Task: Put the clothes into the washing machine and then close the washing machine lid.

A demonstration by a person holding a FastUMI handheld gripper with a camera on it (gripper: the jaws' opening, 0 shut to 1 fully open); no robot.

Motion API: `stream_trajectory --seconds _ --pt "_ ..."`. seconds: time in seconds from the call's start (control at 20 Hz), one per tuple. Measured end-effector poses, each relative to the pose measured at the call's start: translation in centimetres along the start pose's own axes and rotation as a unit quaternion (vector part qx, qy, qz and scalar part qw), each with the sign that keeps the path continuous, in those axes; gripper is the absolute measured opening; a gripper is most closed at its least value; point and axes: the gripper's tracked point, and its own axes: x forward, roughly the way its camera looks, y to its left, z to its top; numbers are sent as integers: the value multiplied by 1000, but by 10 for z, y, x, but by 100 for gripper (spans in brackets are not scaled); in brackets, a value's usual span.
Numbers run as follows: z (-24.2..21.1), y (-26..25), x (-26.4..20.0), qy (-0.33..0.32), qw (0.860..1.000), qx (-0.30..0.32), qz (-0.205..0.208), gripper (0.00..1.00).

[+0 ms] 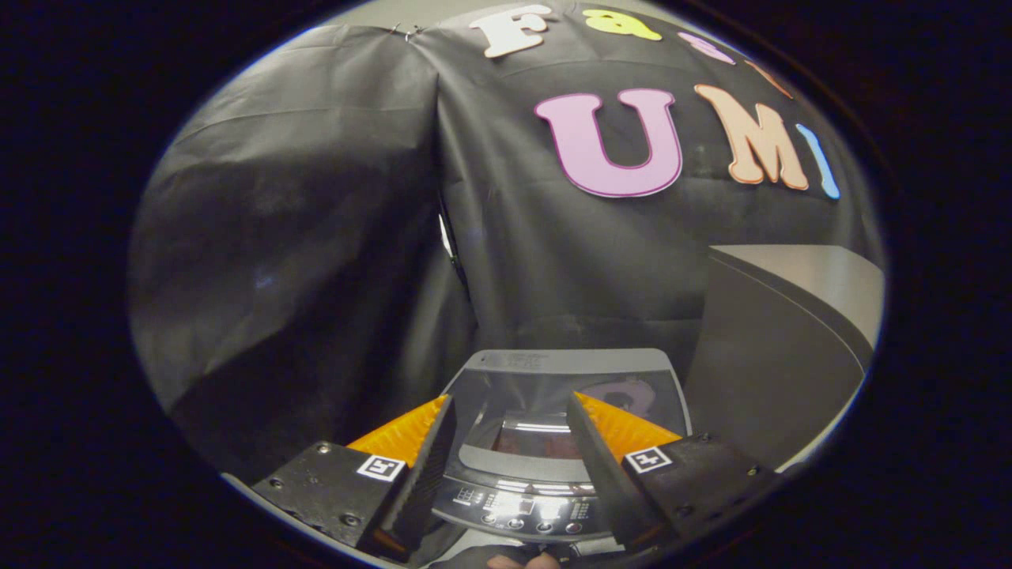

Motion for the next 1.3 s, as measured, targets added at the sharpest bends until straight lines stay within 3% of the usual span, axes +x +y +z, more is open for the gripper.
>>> stream_trajectory --seconds 0.8,1.3 --pt "1 -9 -89 -65 997 -18 -22 86" --pt "-15 12 -148 -91 995 -23 -32 87"
